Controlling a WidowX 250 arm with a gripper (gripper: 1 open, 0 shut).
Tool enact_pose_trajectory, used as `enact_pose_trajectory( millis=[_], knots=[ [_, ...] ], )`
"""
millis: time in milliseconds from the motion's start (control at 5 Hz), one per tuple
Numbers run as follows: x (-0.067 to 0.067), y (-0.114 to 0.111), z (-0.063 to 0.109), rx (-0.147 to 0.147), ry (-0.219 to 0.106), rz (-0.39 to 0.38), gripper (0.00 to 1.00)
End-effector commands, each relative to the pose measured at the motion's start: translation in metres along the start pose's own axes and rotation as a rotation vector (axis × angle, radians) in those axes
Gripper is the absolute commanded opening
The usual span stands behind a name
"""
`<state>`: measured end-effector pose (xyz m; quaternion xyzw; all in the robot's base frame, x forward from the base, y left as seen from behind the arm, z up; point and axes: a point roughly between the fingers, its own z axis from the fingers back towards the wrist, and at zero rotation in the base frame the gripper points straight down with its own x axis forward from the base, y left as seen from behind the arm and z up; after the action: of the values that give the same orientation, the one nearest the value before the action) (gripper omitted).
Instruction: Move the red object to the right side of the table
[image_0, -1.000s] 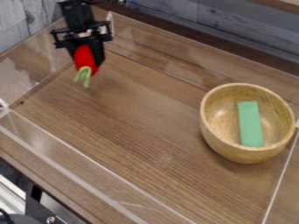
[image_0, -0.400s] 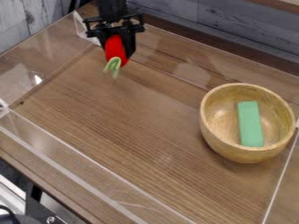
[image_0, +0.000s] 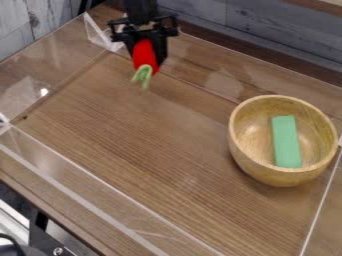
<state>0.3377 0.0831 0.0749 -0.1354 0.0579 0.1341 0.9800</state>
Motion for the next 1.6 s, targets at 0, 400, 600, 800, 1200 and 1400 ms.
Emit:
enact_pose_trajectory(
  millis=[0,400,600,800,1200,1400],
  knots=[
    [-0.001,-0.018,0.008,0.001,-0.055,0.002,0.0],
    [-0.007,-0.021,0.021,-0.023,-0.079,0.074,0.0],
    [-0.007,-0.023,0.014,-0.035,-0.095,0.126,0.0],
    [-0.006,-0.025,0.009,-0.047,-0.109,0.173,0.0],
    [-0.012,-0.019,-0.007,-0.079,-0.099,0.121,0.0],
    [-0.01,-0.016,0.014,-0.098,-0.092,0.078,0.0]
  ],
)
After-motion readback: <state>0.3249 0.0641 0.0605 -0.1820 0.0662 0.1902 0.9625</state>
